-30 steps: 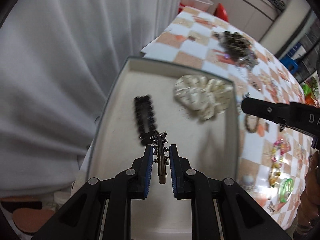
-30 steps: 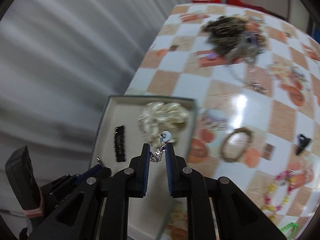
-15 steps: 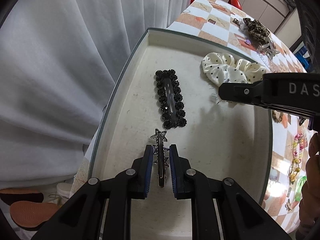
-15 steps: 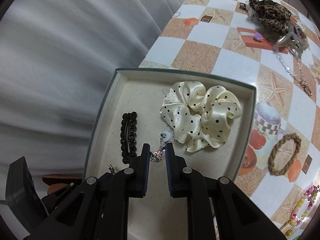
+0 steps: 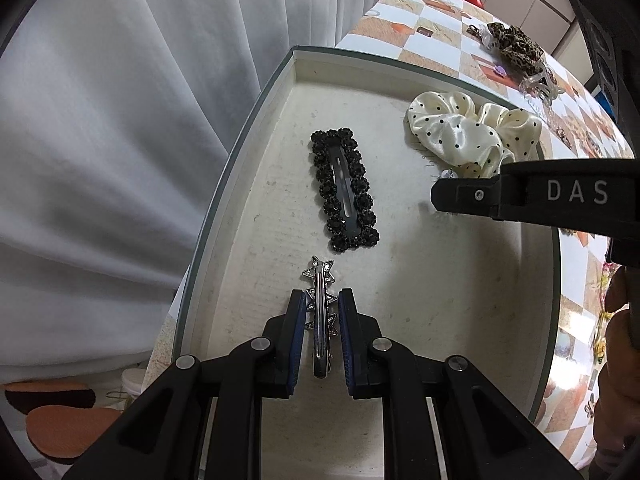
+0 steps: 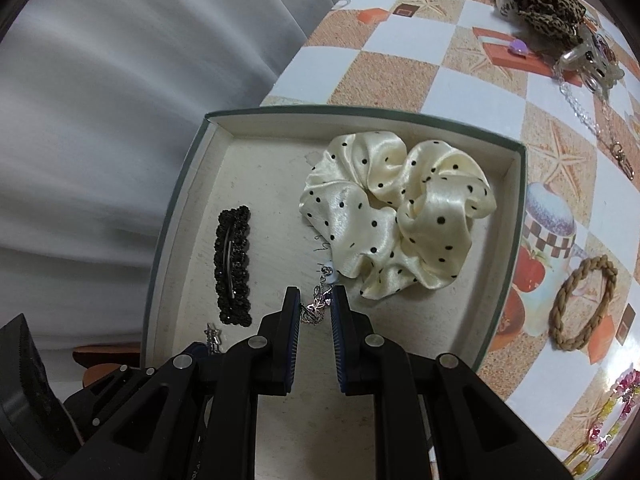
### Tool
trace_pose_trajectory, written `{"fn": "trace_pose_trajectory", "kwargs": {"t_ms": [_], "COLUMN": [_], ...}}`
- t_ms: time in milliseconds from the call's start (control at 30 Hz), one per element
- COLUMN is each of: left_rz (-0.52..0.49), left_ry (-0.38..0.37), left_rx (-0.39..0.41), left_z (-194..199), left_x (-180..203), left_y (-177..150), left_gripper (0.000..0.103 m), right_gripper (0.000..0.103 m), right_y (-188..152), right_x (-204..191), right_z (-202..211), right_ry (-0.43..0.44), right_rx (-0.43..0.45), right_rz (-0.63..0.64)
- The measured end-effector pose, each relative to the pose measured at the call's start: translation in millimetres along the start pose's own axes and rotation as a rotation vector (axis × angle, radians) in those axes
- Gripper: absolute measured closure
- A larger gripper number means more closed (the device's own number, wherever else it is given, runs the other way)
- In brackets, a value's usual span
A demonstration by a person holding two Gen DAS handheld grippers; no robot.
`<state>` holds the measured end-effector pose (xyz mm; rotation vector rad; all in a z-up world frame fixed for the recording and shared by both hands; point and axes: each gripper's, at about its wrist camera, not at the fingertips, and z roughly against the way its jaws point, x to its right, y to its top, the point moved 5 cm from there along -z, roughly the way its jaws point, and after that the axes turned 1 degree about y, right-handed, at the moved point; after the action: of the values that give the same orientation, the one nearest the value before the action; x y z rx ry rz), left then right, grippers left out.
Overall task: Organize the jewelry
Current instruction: 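Carry the silver clip and charm into the tray and open both tools, then withdraw both tools from the tray toward the remaining jewelry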
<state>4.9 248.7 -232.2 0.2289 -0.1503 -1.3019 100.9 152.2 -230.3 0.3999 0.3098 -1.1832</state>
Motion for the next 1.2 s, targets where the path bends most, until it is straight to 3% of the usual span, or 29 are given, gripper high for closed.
{"fn": "trace_pose_trajectory", "kwargs": {"t_ms": [267, 333, 433, 533, 567, 633, 700, 933, 1100, 1200], "left_rz": [-0.018, -0.023, -0.029, -0.036, -0.039, -0.031, -0.04, -0.085, -0.14, -0.174], "left_ry": [0.025, 0.034, 0.04, 0.047, 0.049, 0.07, 0.077, 0.08, 0.069, 0.058], "left_rx": [-0.011, -0.015, -0.018, -0.019, -0.02, 0.004, 0.035, 0.028, 0.053, 0.068], "left_z": [-1, 0, 2, 5, 5, 12, 19, 24, 35, 41], "left_x": [5, 5, 6, 7, 8, 7, 8, 21, 43, 57], "left_y": [3, 3, 3, 3, 3, 5, 8, 13, 20, 28], "left_gripper": [0.081, 0.081, 0.081, 0.077, 0.043, 0.0, 0.0, 0.0, 0.0, 0.0], "right_gripper": [0.084, 0.079, 0.063, 0.06, 0.06, 0.056, 0.052, 0.042, 0.023, 0.021], "right_y": [-1, -1, 0, 2, 2, 2, 3, -8, -18, -25], "right_x": [0, 2, 0, -1, -1, 0, 2, 20, 48, 70], "right_z": [0, 3, 12, 24, 29, 40, 51, 92, 125, 139], "right_ry": [0.009, 0.024, 0.055, 0.082, 0.091, 0.107, 0.121, 0.123, 0.106, 0.08], "right_rx": [-0.006, -0.005, 0.013, 0.037, 0.045, 0.065, 0.083, 0.142, 0.189, 0.214], "right_rz": [-0.006, -0.015, -0.021, -0.023, -0.025, -0.035, -0.044, -0.082, -0.133, -0.176]}}
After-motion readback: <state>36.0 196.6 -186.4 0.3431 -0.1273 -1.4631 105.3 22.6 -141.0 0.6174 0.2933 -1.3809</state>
